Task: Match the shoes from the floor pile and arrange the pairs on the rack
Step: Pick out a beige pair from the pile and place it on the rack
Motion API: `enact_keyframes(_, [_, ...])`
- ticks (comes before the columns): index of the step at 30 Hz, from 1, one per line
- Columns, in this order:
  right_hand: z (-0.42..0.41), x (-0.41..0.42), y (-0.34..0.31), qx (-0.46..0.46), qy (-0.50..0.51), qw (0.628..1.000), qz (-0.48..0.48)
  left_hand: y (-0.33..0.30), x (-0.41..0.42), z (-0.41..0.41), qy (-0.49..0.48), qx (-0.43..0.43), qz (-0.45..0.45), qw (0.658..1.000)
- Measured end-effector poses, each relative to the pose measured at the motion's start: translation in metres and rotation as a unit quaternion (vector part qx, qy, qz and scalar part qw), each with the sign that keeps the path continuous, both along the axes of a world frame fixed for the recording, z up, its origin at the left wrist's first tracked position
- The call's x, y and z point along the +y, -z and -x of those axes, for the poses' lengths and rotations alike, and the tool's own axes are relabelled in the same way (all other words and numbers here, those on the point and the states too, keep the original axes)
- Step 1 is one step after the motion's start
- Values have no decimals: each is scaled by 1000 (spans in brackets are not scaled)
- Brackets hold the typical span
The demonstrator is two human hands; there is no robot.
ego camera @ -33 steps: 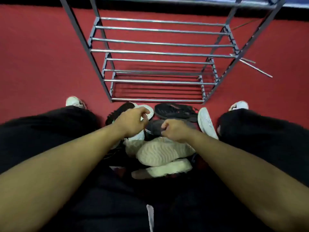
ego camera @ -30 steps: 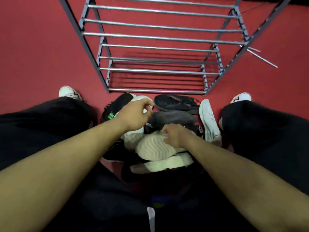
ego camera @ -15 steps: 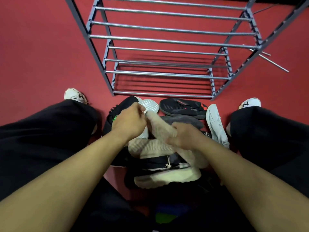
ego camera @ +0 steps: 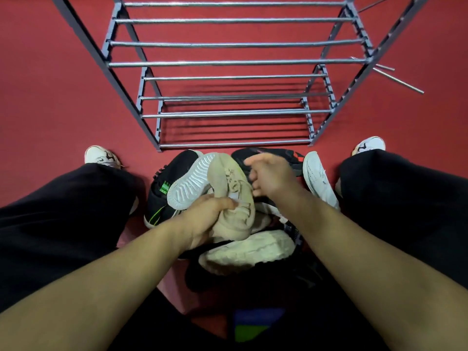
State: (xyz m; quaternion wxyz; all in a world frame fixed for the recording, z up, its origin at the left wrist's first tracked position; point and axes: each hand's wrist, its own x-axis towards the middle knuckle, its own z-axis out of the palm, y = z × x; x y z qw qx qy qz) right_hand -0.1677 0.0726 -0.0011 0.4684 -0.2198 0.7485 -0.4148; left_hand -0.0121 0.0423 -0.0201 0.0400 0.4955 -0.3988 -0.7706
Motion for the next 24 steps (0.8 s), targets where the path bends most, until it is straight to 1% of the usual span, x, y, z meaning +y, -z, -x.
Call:
enact_keyframes(1, [8, 0, 3, 105, 11, 994, -1, 0, -1, 0, -12, 5, -15, 1000])
enact_keyframes(2, [15, 3, 5, 143, 11, 989, -17, 1, -3, -1, -15, 9, -12, 1000])
enact_keyframes(3, [21, 5, 7, 109, 13, 993, -45, 0, -5, -1, -22, 7, -6, 1000])
enact_keyframes(4, [23, 9, 4, 15, 1, 996, -92, 1, -8, 0, -26, 8, -3, 1000])
enact_keyframes(5, [23, 13, 5, -104, -17, 984, -141, 1, -10, 1, -32, 13, -6, 999])
enact_keyframes(6, [19, 16, 3, -192, -43, 964, -176, 4, -12, 1, -36, 12, -6, 999])
enact_keyframes(7, [14, 18, 5, -243, -69, 949, -191, 5, -13, 2, -36, 5, -4, 999])
enact_keyframes(9, [3, 20, 12, -268, -82, 940, -195, 7, -15, 3, -20, -14, 14, 1000])
enact_keyframes(12, [4, 21, 22, -261, -35, 943, -204, 10, -15, 2, 16, -60, 31, 998])
enact_keyframes(13, [7, 20, 24, -255, -16, 944, -209, 14, -16, 1, 17, -87, 50, 995])
enact_keyframes(14, [10, 20, 25, -234, 1, 948, -218, 24, -18, -3, 27, -123, 97, 987])
enact_keyframes(15, [13, 20, 28, -206, 16, 952, -224, 34, -19, -7, 56, -162, 164, 972])
enact_keyframes(16, [15, 20, 30, -175, 33, 957, -229, 46, -20, -13, 109, -203, 229, 946])
enact_keyframes(17, [17, 20, 33, -151, 49, 960, -231, 54, -20, -18, 177, -239, 271, 915])
enact_keyframes(19, [20, 21, 37, -127, 76, 962, -231, 70, -16, -26, 332, -301, 301, 842])
enact_keyframes(20, [22, 21, 37, -119, 85, 961, -233, 75, -13, -27, 399, -321, 322, 796])
enact_keyframes(21, [25, 22, 38, -111, 92, 962, -231, 79, -10, -27, 452, -336, 355, 746])
enact_keyframes(22, [27, 23, 37, -105, 101, 963, -227, 81, -5, -24, 467, -340, 389, 718])
enact_keyframes(23, [30, 24, 36, -103, 108, 964, -219, 85, 1, -22, 457, -329, 402, 722])
enact_keyframes(24, [31, 24, 36, -105, 114, 965, -209, 88, 9, -19, 449, -299, 403, 739])
